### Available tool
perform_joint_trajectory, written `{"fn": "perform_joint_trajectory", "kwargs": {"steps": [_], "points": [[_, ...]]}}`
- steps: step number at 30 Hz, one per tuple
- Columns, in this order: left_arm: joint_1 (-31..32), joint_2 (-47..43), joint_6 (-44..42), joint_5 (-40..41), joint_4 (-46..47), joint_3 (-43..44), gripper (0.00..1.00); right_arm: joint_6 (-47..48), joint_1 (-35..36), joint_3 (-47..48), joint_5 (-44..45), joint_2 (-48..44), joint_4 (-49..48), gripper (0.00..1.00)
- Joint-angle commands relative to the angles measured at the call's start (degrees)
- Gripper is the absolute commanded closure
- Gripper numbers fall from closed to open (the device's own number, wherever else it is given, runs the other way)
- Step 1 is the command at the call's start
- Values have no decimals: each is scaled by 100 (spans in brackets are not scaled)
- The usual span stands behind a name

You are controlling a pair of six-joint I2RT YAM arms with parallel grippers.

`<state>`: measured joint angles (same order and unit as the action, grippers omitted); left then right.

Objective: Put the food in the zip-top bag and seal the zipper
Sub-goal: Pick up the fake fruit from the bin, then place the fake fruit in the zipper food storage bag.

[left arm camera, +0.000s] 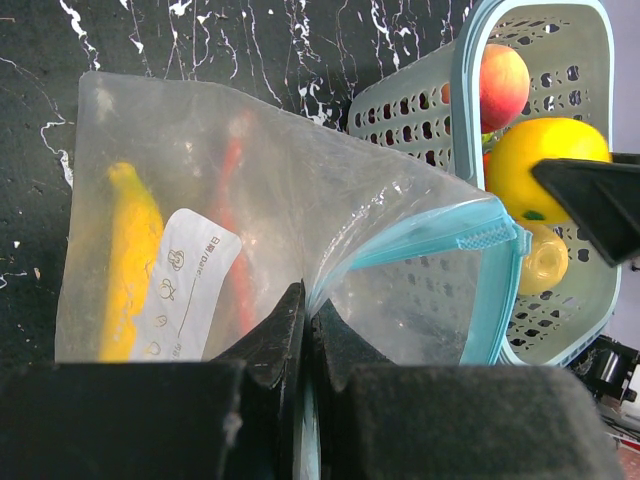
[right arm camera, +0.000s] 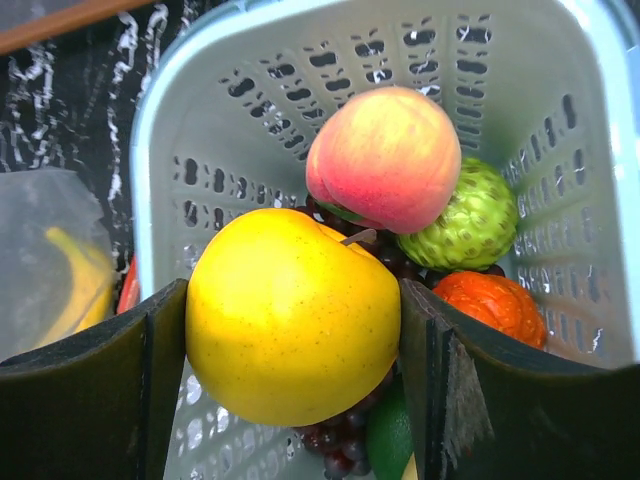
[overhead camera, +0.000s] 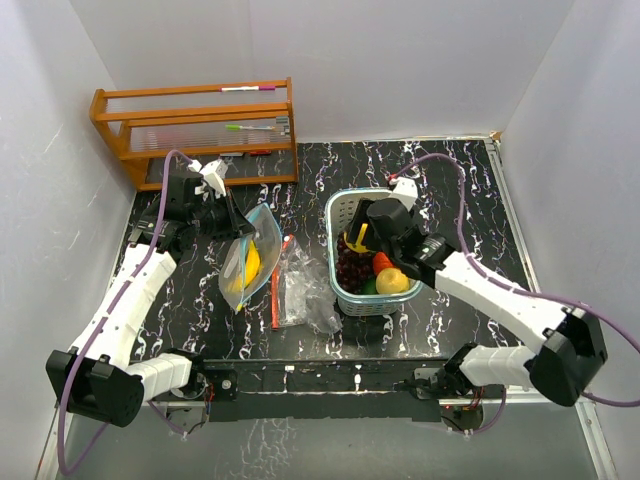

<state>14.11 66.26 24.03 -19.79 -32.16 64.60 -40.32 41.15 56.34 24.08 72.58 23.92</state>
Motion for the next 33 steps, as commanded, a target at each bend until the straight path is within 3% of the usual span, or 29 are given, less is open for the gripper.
{"fn": "perform_joint_trajectory", "kwargs": {"steps": [1,7,10,16,19,23,33], "points": [[15,-113,-48,-36,-15,9,100,352,-7,188,45,-586,-83,67],[22,-55,-43,-15,17,8,100,1004,65,713,-1746,-923,-428,67],[20,-23,-39,-16,13,46,100,1054,576,901,-2207,-825,-892,68],[22,-30,-37,21,-46,113,100,1432,2060,1711,-1902,70,-1675,66],[19,-66,-24,-7,-47,125,100,1437,2159,1875,-2010,494,-2128,66],[16,-131,-8,-50,-59,90,100,1420,2160,1762,-1380,778,-2544,63],[15,-216,55,-313,-99,208,100,1344,2161,1945,212,1636,-1891,53]]}}
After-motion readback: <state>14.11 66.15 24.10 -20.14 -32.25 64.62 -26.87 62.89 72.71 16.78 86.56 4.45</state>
